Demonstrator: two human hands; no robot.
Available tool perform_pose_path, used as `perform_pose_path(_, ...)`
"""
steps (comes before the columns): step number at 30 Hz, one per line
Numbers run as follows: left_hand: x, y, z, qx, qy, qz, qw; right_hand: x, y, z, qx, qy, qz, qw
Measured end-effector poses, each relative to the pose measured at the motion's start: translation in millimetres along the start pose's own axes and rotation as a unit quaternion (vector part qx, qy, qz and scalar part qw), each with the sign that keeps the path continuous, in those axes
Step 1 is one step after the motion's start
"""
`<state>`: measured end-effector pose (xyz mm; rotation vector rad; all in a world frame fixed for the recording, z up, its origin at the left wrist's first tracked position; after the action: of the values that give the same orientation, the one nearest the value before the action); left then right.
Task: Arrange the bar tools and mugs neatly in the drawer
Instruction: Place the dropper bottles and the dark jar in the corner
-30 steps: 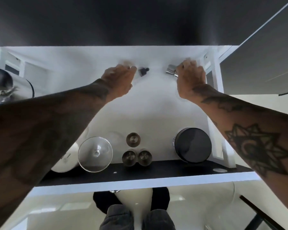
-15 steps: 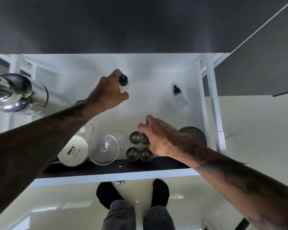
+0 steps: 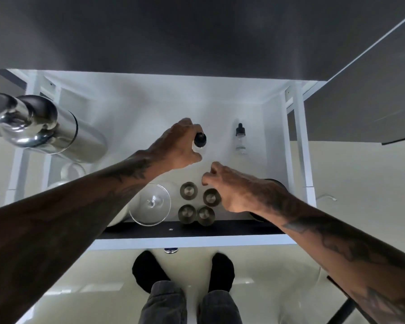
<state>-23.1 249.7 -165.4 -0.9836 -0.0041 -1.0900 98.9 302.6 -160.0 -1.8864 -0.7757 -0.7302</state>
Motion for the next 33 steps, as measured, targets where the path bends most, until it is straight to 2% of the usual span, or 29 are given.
perform_pose_path(2,-6,3,5,-0.006,0.001,-0.004,1.0,11,-25,17,-0.007,0.039,0.028,0.999)
perform_pose_path(3,-8,4,9,-0.007,0.004,-0.006,1.0,13,-45,30,-0.01,0.069,0.075,0.995)
perform_pose_path(5,-12,7,14,-0.008,0.015,-0.01,1.0,13,-86,65,-0.041,0.144,0.219,0.964)
perform_pose_path(6,-14,10,17,-0.009,0.018,-0.013,1.0,9,-98,82,-0.069,0.184,0.264,0.944)
perform_pose_path(7,-15,13,21,-0.014,0.018,-0.016,1.0,-1,-102,96,-0.11,0.215,0.271,0.932)
perform_pose_path(10,-18,31,29,-0.037,0.012,-0.046,0.998,-43,-85,117,-0.221,0.246,0.207,0.921)
perform_pose_path(13,-19,48,37,-0.042,0.018,-0.078,0.996,-55,-73,125,-0.235,0.245,0.223,0.914)
perform_pose_path(16,-21,59,41,-0.032,0.012,-0.083,0.996,-43,-55,128,-0.269,0.199,0.212,0.918)
perform_pose_path(20,-28,74,56,-0.017,0.019,-0.08,0.996,12,-51,128,-0.212,0.104,0.292,0.927)
perform_pose_path(23,-35,86,70,-0.04,0.034,-0.088,0.995,34,-37,110,-0.118,0.02,0.264,0.957)
perform_pose_path(27,-38,97,79,-0.059,0.047,-0.08,0.994,38,-31,109,-0.061,0.053,0.209,0.974)
perform_pose_path(33,-38,99,83,-0.088,0.028,-0.104,0.99,40,-35,120,-0.095,0.113,0.124,0.981)
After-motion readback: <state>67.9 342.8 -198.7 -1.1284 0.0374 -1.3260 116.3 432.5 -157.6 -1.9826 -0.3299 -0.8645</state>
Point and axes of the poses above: each hand's wrist, its own x-axis away from the middle knuckle, its own y-axis out of the palm, z = x × y, the point moved 7 cm from there along -x, towards the middle knuckle, and after that the axes turned 7 degrees about -z, right-handed, at the moved point
